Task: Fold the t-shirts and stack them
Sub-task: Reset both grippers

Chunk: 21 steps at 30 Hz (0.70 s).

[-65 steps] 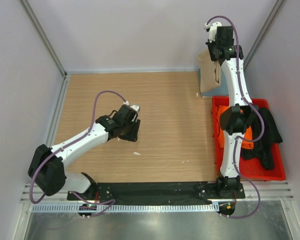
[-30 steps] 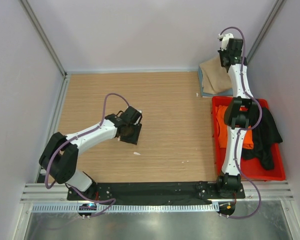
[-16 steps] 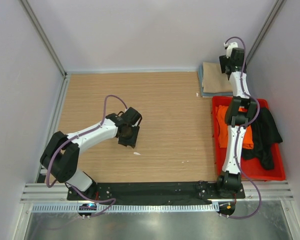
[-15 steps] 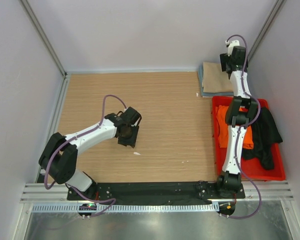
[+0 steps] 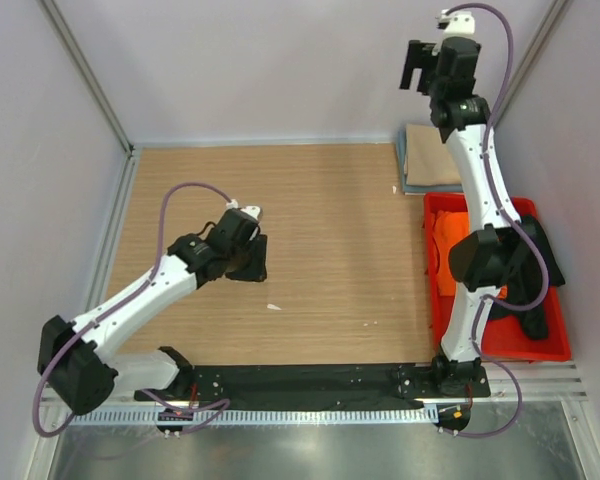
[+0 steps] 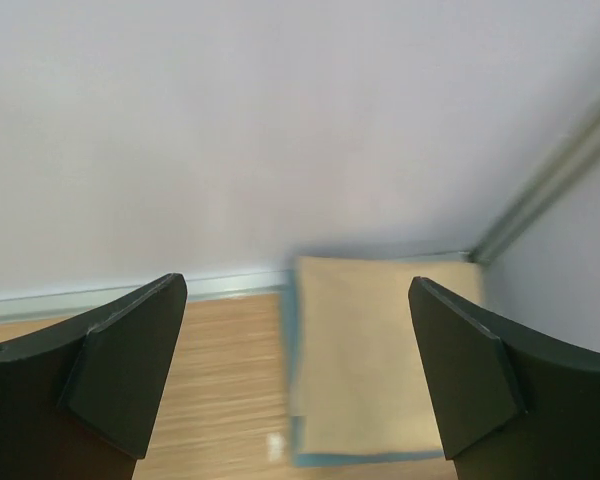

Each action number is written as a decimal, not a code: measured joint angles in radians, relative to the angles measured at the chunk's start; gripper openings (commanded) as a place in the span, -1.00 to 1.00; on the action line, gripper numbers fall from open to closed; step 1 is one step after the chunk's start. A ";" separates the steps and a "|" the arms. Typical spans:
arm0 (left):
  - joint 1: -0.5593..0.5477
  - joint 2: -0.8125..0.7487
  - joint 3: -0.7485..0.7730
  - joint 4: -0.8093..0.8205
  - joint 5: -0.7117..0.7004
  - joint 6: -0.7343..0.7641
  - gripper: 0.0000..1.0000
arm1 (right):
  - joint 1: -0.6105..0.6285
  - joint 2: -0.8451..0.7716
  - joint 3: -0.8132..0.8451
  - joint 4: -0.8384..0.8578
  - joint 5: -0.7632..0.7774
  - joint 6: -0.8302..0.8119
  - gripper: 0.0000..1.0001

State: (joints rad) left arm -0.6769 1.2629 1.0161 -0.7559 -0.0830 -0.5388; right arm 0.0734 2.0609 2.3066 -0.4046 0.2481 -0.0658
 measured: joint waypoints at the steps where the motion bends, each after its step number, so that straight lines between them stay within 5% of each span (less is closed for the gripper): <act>1: 0.002 -0.029 -0.006 0.002 0.003 0.000 -0.08 | 0.028 -0.035 -0.021 -0.010 -0.012 0.040 0.99; 7: 0.040 -0.196 -0.087 0.042 0.097 -0.024 0.00 | 0.295 -0.247 -0.431 -0.010 -0.113 0.262 1.00; 12: 0.099 -0.303 -0.181 0.103 0.213 -0.092 0.07 | 0.502 -0.429 -1.089 0.171 -0.267 0.513 0.99; 15: 0.121 -0.352 -0.235 0.159 0.265 -0.145 0.11 | 0.566 -0.593 -1.481 0.289 -0.332 0.665 0.99; 21: 0.125 -0.510 -0.483 0.404 0.332 -0.330 0.29 | 0.579 -0.975 -1.896 0.487 -0.359 0.930 1.00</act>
State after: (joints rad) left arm -0.5518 0.7528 0.5331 -0.3515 0.2489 -0.8684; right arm 0.6529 1.0863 0.4110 0.0826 -0.1104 0.8639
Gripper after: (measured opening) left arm 0.600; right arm 0.996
